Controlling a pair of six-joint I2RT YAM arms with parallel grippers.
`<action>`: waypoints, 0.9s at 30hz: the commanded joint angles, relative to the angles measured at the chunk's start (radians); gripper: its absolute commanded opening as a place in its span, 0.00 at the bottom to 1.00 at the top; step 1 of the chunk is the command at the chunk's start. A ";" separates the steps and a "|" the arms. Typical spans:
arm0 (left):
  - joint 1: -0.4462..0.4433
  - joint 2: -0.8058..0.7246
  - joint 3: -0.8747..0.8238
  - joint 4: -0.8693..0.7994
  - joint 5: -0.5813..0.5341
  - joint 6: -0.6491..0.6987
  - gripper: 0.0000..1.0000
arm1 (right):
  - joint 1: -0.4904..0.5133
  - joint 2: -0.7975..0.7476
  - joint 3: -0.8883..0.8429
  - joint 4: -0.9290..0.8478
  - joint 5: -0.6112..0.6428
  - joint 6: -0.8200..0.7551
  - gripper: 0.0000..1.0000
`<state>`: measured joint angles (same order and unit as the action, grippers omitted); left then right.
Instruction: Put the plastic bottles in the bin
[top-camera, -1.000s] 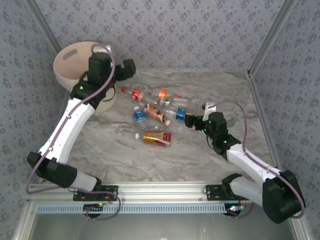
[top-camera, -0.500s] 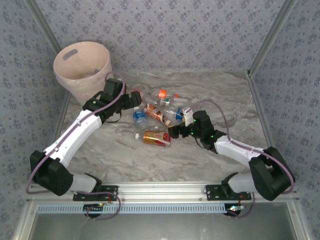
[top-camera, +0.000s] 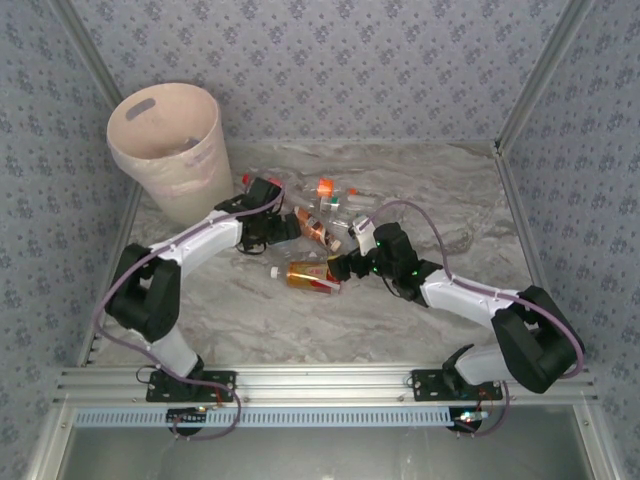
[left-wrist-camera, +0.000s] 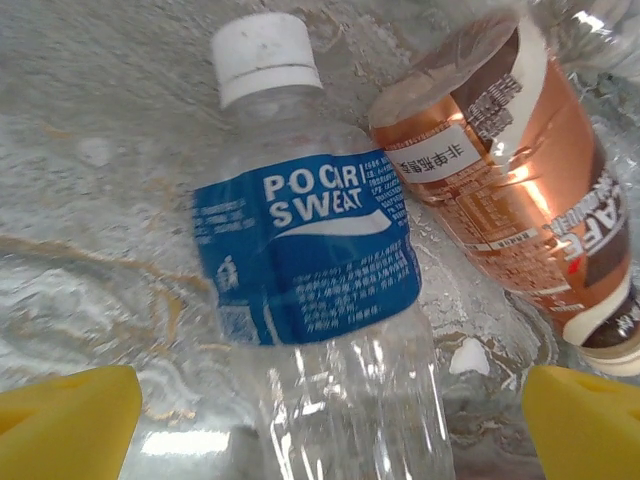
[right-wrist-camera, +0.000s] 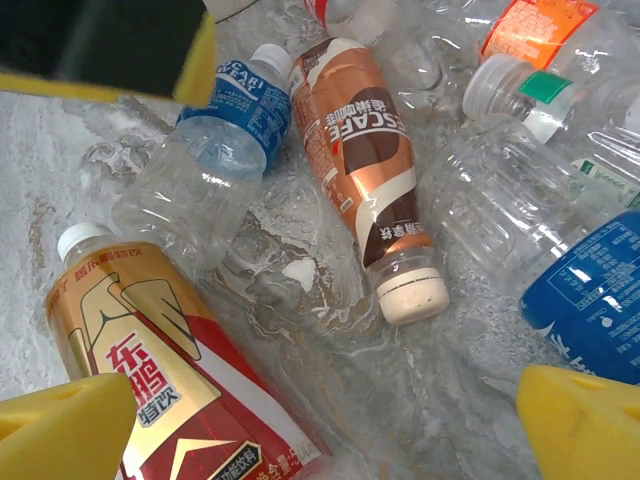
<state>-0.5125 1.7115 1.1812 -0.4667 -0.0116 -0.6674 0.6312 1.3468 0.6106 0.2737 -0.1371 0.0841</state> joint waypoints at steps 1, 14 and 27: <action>-0.005 0.051 0.001 0.063 0.030 0.033 0.98 | 0.008 -0.037 0.022 -0.016 0.041 -0.028 1.00; 0.010 0.183 0.005 0.134 -0.036 0.060 0.90 | 0.012 -0.087 -0.021 -0.006 0.090 -0.036 1.00; 0.046 0.195 -0.034 0.169 -0.030 0.063 0.73 | 0.016 -0.087 -0.022 0.017 0.120 -0.040 1.00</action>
<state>-0.4873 1.8812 1.1748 -0.3710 -0.0483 -0.6212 0.6407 1.2785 0.5980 0.2661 -0.0402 0.0589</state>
